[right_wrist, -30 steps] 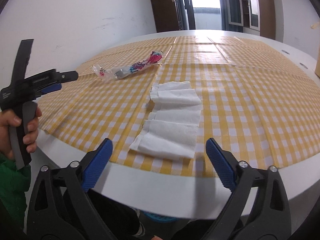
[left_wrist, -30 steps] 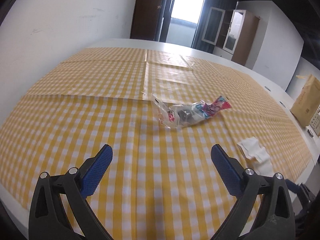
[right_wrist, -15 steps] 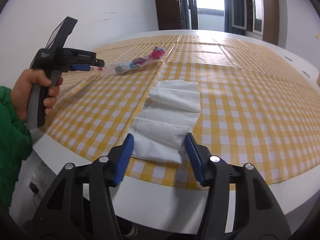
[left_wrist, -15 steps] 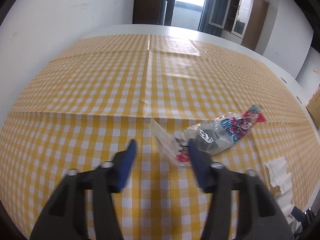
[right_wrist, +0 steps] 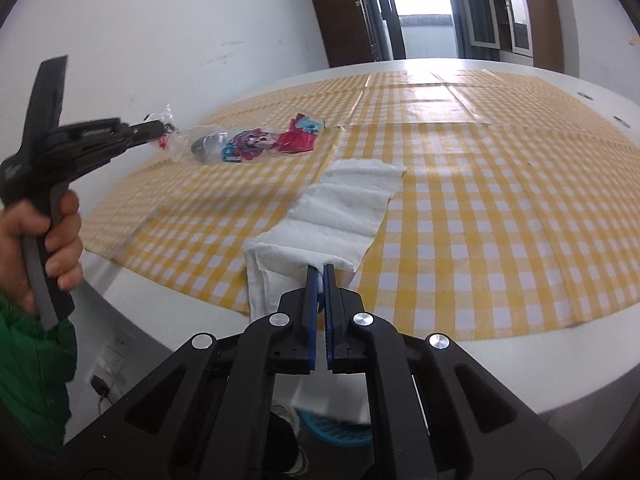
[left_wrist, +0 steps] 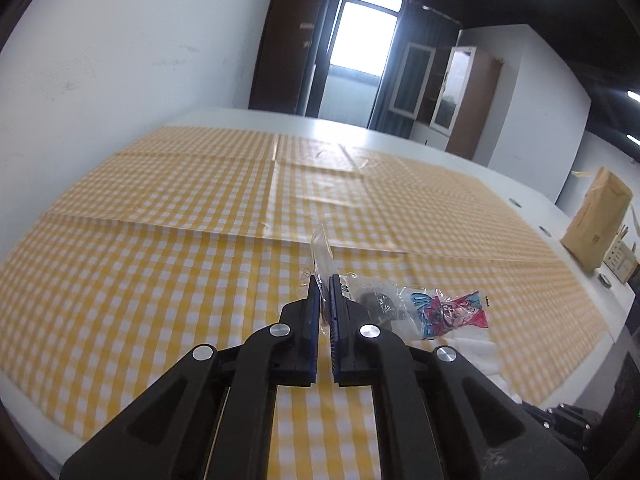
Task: Collect trash
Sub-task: 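Grasp the white tissues with the right tool while the left tool grasps the clear wrapper, then carry the tissues and wrapper down over the blue wastebasket with both tools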
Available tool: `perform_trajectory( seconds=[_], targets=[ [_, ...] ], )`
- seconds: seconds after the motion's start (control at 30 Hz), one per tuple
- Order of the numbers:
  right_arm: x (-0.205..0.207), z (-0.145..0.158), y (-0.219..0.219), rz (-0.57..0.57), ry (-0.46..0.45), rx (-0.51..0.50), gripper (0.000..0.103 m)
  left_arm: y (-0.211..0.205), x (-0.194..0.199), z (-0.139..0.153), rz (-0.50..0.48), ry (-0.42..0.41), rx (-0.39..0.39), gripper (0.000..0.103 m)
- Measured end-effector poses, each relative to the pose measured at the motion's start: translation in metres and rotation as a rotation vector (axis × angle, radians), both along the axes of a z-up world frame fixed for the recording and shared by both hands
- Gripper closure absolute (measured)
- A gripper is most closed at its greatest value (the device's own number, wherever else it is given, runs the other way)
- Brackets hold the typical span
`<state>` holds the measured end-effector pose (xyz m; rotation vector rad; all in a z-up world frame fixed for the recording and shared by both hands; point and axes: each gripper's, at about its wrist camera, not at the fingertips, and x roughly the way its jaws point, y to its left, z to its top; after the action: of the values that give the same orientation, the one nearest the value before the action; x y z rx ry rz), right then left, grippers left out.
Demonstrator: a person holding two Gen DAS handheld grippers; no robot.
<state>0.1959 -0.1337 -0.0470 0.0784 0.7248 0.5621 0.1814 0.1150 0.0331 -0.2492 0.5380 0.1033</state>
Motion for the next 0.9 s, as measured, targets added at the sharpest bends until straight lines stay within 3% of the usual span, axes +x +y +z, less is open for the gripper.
perform_trajectory(
  seconds=[0.23, 0.47, 0.77, 0.9],
  targets=[
    [-0.038, 0.024, -0.019, 0.021, -0.052, 0.027, 0.101, -0.019, -0.069, 0.022, -0.036, -0.077, 0.004, 0.099],
    [-0.078, 0.050, -0.056, 0.039, -0.116, 0.036, 0.101, -0.032, -0.125, 0.024, -0.071, -0.116, -0.026, 0.099],
    [-0.146, 0.069, -0.082, 0.077, -0.174, 0.019, 0.101, -0.048, -0.170, -0.003, -0.115, -0.066, -0.002, 0.099],
    [-0.165, 0.064, -0.078, 0.108, -0.170, -0.001, 0.101, -0.054, -0.183, -0.018, -0.124, -0.028, 0.014, 0.099]
  ],
)
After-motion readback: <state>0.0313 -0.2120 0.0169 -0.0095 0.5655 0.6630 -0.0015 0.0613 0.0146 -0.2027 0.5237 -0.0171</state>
